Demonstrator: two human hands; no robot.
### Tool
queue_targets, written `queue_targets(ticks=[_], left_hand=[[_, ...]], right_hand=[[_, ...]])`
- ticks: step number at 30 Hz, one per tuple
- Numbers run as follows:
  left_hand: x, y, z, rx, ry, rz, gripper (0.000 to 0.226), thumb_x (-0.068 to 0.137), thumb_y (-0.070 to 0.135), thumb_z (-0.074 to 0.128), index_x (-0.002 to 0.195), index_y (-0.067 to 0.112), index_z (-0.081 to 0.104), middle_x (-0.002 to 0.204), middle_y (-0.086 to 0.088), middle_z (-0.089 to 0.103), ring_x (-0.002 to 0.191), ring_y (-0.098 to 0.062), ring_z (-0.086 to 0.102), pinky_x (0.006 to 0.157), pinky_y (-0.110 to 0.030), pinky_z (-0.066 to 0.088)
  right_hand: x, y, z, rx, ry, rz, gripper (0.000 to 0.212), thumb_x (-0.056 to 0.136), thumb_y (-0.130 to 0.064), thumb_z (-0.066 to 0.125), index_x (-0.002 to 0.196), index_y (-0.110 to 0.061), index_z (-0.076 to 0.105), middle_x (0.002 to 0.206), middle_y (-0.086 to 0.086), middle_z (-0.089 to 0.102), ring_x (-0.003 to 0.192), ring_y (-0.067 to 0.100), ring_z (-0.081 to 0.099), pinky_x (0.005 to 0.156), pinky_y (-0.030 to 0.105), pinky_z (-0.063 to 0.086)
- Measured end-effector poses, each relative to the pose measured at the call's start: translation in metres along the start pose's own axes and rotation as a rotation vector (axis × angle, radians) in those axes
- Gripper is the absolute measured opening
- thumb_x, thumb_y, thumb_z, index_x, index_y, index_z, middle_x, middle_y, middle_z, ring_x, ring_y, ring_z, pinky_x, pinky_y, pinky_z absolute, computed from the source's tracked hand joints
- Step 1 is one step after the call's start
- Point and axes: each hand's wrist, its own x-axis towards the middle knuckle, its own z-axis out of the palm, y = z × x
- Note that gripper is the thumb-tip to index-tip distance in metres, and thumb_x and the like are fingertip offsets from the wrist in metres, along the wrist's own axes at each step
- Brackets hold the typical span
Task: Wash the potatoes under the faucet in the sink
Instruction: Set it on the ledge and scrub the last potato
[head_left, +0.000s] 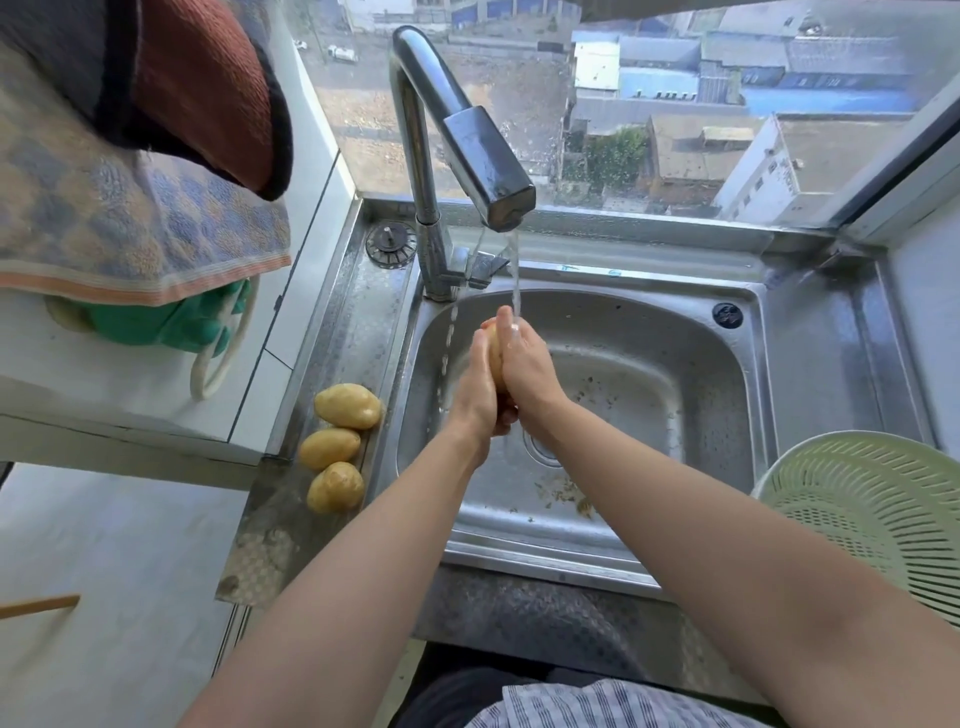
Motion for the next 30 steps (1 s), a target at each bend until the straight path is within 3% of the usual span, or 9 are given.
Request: queue_targets(ticks=[2,4,7,11,15,20,24,27,30], left_hand=[[0.003,-0.001,0.0,-0.016,0.02,0.025,0.063,0.093,0.064,0.031,0.093,0.012,0.066,0.068,-0.008,0.058,0.048,-0.012,0.043,0.044,-0.019,0.034],[0.006,-0.001,-0.004,-0.066,0.04,0.027,0.054,0.094,0.059,0.034,0.095,0.014,0.063,0.07,-0.007,0.056,0.05,-0.013,0.044,0.044,-0.02,0.036],[0.01,-0.003,-0.012,-0.202,-0.016,-0.034,0.042,0.094,0.045,0.032,0.087,0.014,0.059,0.071,-0.006,0.052,0.055,-0.014,0.04,0.047,-0.024,0.032],[0.014,-0.008,-0.012,-0.376,-0.02,-0.047,0.032,0.09,0.029,0.026,0.09,0.013,0.054,0.076,-0.01,0.05,0.065,-0.017,0.04,0.056,-0.025,0.032],[0.018,-0.01,-0.012,-0.487,-0.063,-0.057,0.04,0.087,0.029,0.022,0.088,0.009,0.057,0.081,-0.014,0.054,0.075,-0.022,0.046,0.064,-0.029,0.036],[0.015,-0.007,-0.008,-0.483,-0.112,-0.021,0.044,0.091,0.027,0.021,0.1,0.008,0.058,0.084,-0.012,0.061,0.08,-0.019,0.056,0.059,-0.025,0.048],[0.015,-0.005,-0.008,-0.487,-0.104,0.0,0.046,0.09,0.025,0.023,0.113,0.006,0.058,0.092,-0.015,0.061,0.089,-0.023,0.057,0.071,-0.029,0.049],[0.016,-0.003,-0.007,-0.463,-0.105,0.026,0.044,0.092,0.025,0.022,0.103,0.007,0.06,0.087,-0.013,0.062,0.084,-0.021,0.057,0.069,-0.028,0.047],[0.015,-0.003,-0.005,-0.448,-0.09,0.046,0.042,0.094,0.023,0.022,0.091,0.009,0.061,0.084,-0.011,0.062,0.082,-0.019,0.058,0.068,-0.028,0.047]], right_hand=[[0.003,0.0,0.0,0.013,0.01,-0.002,0.046,0.103,-0.044,0.032,0.102,-0.014,0.066,0.099,0.012,0.069,0.093,0.028,0.067,0.062,0.028,0.051],[0.002,0.001,-0.006,0.032,-0.066,0.015,0.045,0.104,-0.039,0.029,0.113,-0.015,0.066,0.113,0.013,0.069,0.103,0.028,0.067,0.065,0.028,0.053],[-0.001,0.002,-0.014,0.18,-0.195,0.035,0.036,0.101,-0.022,0.034,0.125,-0.014,0.059,0.125,0.009,0.066,0.114,0.025,0.061,0.086,0.033,0.052],[-0.002,-0.002,-0.02,0.415,-0.263,0.112,0.046,0.093,-0.001,0.026,0.133,-0.005,0.047,0.123,0.011,0.066,0.084,0.024,0.066,0.082,0.034,0.055],[-0.003,-0.005,-0.024,0.444,-0.307,0.1,0.053,0.085,0.009,0.024,0.13,-0.004,0.048,0.133,0.015,0.061,0.082,0.029,0.067,0.079,0.036,0.056],[-0.009,-0.005,-0.02,0.368,-0.305,0.048,0.044,0.084,0.0,0.053,0.128,-0.002,0.055,0.109,0.017,0.071,0.082,0.025,0.067,0.08,0.033,0.055],[-0.012,-0.008,-0.014,0.399,-0.275,0.059,0.041,0.082,0.0,0.051,0.122,-0.002,0.058,0.092,0.016,0.068,0.074,0.02,0.063,0.069,0.026,0.054],[-0.013,-0.01,-0.011,0.378,-0.235,0.069,0.037,0.085,0.003,0.043,0.117,-0.003,0.06,0.091,0.018,0.064,0.073,0.02,0.059,0.063,0.026,0.051],[-0.014,-0.015,-0.007,0.396,-0.212,0.094,0.035,0.068,-0.002,0.053,0.102,-0.006,0.062,0.085,0.016,0.06,0.068,0.019,0.055,0.062,0.028,0.044]])
